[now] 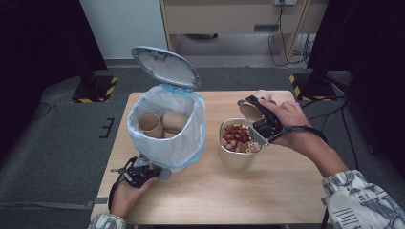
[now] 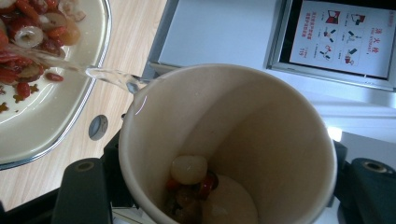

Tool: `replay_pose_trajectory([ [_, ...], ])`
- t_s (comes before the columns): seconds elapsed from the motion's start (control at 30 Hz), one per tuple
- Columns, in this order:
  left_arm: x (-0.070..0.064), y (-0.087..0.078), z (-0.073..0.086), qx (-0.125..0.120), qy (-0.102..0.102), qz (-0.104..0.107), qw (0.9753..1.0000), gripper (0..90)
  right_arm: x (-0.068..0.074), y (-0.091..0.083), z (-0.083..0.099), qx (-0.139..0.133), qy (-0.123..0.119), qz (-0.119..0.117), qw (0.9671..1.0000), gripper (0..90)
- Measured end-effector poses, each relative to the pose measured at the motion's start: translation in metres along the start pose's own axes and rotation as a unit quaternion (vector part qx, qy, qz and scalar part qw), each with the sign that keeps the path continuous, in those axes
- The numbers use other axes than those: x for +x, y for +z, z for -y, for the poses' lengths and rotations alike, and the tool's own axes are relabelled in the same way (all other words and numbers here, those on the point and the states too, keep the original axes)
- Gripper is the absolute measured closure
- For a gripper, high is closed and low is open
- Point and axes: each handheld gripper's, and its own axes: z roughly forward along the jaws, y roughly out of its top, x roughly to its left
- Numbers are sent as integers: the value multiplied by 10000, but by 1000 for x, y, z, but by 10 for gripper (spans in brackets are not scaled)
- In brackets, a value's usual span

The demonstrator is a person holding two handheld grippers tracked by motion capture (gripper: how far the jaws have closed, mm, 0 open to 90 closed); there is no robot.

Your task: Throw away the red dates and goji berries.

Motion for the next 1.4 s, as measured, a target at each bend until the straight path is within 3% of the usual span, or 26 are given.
replay_pose_trajectory([
  [0.37,0,0,0,0,3,6,10000,899,-2,-1,-8,75,-406,44,9991,310],
  [0.97,0,0,0,-3,0,9,10000,899,-2,3,-8,152,-276,90,9995,310],
  [1.0,0,0,0,-4,-3,11,10000,899,2,4,-11,117,-355,36,9993,309],
  [1.1,0,0,0,-1,4,8,10000,900,17,8,-24,42,-934,-255,9953,310],
  [1.13,0,0,0,-3,6,7,10000,899,16,9,-24,70,-962,-223,9951,310],
  [1.2,0,0,0,-2,6,9,10000,899,9,9,-18,225,-712,3,9972,310],
  [1.23,0,0,0,-4,2,14,10000,899,7,9,-17,255,-745,71,9969,310],
  [1.33,1,0,0,-4,2,19,10000,899,18,11,-24,185,-1261,-272,9915,310],
  [1.4,0,0,0,0,5,12,10000,899,15,12,-21,284,-1058,-104,9939,310],
])
